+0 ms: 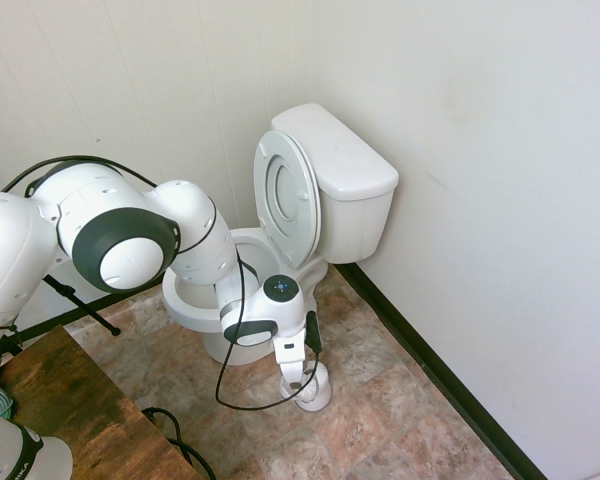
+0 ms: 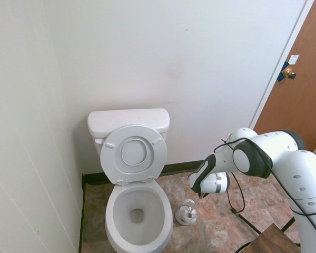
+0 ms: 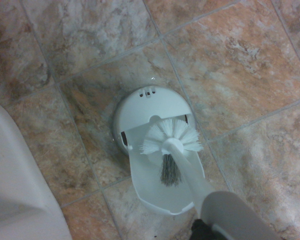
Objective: Clean the toilet
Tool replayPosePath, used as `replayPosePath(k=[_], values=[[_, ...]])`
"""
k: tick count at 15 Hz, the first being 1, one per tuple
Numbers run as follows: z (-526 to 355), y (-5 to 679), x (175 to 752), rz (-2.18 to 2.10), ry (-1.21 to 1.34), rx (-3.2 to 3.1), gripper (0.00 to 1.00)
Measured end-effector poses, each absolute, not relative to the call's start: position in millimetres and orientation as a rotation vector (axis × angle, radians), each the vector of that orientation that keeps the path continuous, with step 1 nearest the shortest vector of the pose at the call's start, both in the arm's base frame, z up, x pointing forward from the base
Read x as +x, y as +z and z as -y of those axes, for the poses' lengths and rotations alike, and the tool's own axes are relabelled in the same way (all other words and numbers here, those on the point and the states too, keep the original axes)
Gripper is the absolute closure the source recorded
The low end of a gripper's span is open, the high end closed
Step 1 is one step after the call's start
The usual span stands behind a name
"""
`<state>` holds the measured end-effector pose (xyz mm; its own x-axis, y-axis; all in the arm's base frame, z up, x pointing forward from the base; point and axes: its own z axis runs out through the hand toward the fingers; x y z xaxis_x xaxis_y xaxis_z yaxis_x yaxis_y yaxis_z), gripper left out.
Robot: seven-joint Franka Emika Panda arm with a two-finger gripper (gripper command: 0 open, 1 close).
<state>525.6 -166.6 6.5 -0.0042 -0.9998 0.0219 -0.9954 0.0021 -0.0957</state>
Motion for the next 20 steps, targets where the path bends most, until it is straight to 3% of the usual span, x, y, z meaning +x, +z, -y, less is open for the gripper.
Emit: replayPosePath(k=[10,20], values=[[166,162,449,-2.027,-0.288,-2.188,1.00],[84,340,421,-1.819,-0.394,-2.382,1.00]])
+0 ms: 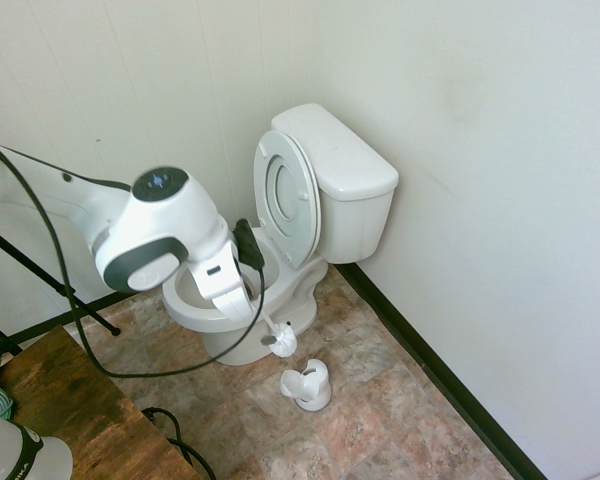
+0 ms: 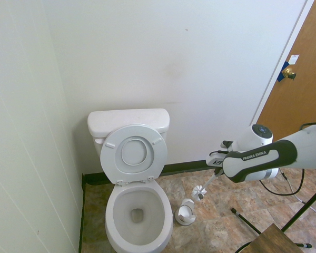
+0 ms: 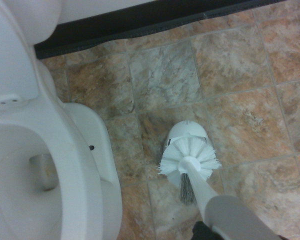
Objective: Clean the toilet
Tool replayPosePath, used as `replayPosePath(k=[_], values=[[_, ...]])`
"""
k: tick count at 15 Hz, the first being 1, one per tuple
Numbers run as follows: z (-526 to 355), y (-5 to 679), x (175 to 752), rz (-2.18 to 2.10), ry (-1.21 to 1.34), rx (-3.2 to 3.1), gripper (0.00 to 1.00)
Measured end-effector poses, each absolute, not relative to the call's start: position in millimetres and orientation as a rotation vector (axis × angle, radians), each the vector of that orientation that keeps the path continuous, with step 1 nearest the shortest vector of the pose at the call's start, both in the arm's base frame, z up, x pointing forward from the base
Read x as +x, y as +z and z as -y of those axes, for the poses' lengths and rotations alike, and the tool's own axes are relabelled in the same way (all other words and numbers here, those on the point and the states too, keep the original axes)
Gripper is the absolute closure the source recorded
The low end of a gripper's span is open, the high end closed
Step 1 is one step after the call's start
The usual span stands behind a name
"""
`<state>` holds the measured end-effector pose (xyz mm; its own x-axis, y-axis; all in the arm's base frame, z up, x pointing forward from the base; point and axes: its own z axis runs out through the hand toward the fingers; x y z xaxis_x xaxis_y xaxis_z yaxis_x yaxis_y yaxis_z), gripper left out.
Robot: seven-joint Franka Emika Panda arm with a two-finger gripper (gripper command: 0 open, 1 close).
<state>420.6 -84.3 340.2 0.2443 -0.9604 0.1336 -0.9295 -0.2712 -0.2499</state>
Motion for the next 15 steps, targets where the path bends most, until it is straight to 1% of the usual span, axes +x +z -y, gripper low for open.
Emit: replayPosePath(k=[4,9,15], values=[[4,420,405,-1.735,-0.355,-2.547,1.00],[-18,432,415,-1.686,-0.359,-2.572,1.00],[-114,448,455,-1.600,-0.357,-2.581,1.00]])
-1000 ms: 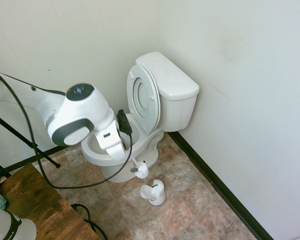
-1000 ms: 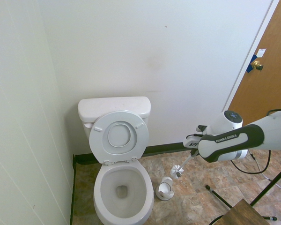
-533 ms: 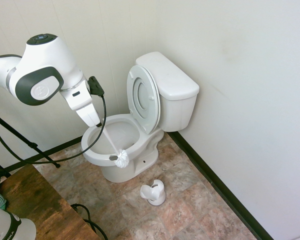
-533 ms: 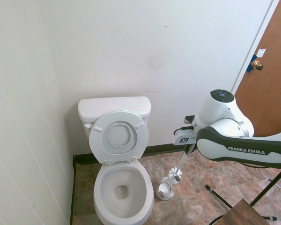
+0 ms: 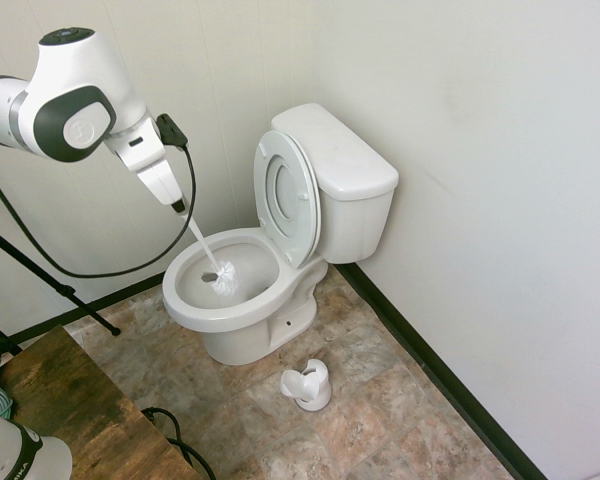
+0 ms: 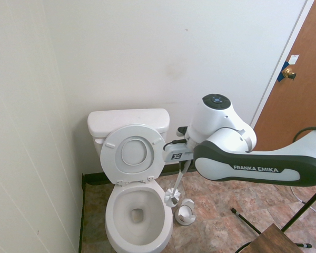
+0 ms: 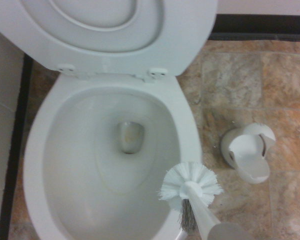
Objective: Clean the toilet
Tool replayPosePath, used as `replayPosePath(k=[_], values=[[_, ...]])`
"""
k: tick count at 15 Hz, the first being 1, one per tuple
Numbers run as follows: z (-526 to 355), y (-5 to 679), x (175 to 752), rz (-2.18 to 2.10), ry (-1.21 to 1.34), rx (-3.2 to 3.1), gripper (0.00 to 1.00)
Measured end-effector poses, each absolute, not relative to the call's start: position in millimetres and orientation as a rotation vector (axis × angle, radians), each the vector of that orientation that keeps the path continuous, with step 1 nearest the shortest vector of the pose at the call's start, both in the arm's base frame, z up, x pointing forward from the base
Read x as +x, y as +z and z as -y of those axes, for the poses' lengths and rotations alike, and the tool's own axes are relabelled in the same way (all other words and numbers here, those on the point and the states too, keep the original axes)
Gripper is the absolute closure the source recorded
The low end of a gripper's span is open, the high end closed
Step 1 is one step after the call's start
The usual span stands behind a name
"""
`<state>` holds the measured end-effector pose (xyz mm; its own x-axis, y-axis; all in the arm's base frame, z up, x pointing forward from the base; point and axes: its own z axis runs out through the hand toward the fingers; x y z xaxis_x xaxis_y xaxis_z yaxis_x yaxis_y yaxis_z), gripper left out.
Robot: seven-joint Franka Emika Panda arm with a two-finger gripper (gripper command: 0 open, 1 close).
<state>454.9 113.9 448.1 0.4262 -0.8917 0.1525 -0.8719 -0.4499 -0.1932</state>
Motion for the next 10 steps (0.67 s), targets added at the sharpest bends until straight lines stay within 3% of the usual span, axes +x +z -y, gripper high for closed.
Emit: replayPosePath(k=[6,10], values=[[-204,429,503,-1.553,-0.391,-2.623,1.00],[-215,386,556,-1.598,-0.405,-2.646,1.00]])
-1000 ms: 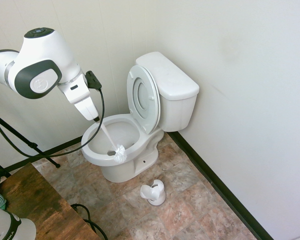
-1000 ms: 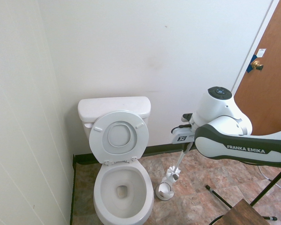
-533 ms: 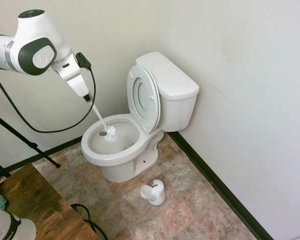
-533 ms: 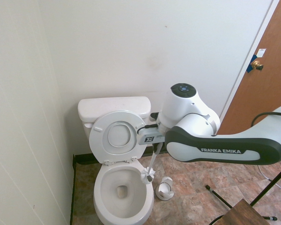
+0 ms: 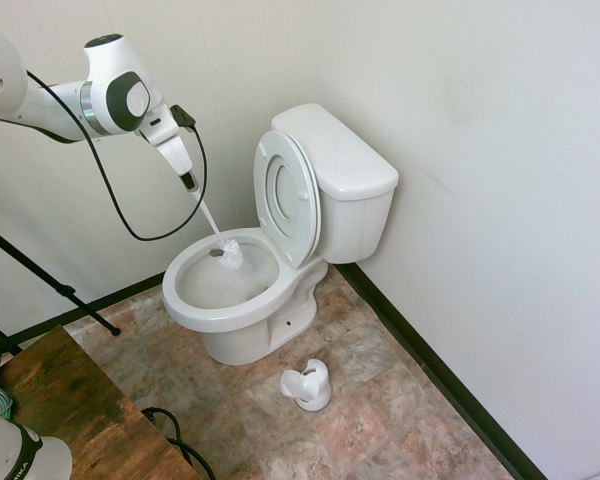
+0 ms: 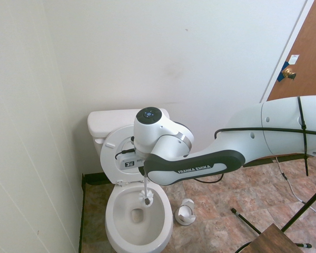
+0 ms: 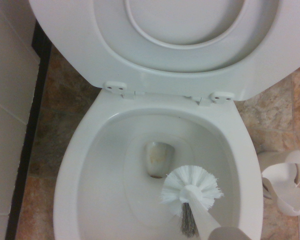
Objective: Clean the toilet
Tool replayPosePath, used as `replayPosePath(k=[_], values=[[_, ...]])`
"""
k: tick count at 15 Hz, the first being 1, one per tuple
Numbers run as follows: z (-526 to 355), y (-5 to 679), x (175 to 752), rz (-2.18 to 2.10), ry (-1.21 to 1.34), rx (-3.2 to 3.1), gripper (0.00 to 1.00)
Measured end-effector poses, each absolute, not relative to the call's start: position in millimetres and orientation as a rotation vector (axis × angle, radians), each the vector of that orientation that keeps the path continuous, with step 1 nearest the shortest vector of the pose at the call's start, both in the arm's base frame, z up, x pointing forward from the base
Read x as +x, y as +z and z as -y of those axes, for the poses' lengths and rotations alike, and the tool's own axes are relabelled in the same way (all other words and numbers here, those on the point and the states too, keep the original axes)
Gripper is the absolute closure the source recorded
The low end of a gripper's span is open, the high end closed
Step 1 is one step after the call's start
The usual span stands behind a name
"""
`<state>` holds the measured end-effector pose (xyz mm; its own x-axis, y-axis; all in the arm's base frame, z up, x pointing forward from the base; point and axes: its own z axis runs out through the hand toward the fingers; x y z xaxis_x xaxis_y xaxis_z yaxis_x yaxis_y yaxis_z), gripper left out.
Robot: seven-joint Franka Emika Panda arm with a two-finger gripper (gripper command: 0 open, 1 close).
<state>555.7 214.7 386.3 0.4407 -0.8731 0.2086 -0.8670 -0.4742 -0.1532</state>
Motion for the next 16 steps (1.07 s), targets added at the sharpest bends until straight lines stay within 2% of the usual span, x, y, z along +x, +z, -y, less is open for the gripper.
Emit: replayPosePath(k=[7,16], values=[[-254,311,607,-1.565,-0.341,-2.662,1.00],[-255,211,672,-1.676,-0.322,-2.634,1.00]])
